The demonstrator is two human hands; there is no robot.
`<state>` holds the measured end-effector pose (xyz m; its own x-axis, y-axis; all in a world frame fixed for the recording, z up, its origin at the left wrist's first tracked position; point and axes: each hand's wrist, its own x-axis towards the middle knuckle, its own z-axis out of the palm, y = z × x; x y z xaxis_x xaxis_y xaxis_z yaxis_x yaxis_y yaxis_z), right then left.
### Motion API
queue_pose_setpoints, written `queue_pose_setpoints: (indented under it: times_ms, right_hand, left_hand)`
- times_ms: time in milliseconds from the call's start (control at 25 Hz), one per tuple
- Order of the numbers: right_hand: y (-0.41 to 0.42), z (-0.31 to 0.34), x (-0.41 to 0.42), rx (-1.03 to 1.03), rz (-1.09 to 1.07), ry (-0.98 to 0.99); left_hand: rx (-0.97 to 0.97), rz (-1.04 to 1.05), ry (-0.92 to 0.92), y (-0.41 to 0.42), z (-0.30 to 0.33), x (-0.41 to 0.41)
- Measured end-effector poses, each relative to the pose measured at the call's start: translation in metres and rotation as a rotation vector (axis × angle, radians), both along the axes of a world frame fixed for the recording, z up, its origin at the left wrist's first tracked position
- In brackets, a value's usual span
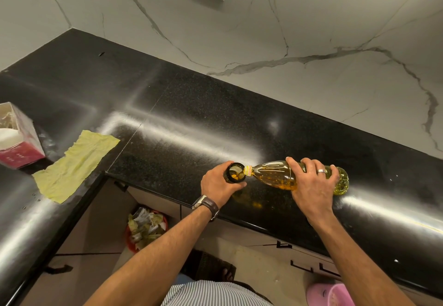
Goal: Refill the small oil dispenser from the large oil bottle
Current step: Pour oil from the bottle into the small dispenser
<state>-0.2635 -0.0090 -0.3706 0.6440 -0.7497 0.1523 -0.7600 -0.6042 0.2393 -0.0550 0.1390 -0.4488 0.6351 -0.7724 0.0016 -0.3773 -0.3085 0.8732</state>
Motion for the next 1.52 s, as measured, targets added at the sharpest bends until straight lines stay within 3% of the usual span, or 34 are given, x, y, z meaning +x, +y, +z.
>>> queue_pose_setpoints:
  times_ms: [1520]
  right_hand:
    - [0.0006, 0.0013, 0.001, -0.002, -0.007, 0.006]
  left_hand:
    - [-0.005, 0.005, 0.007, 0.0016, 0.0036, -0.0007]
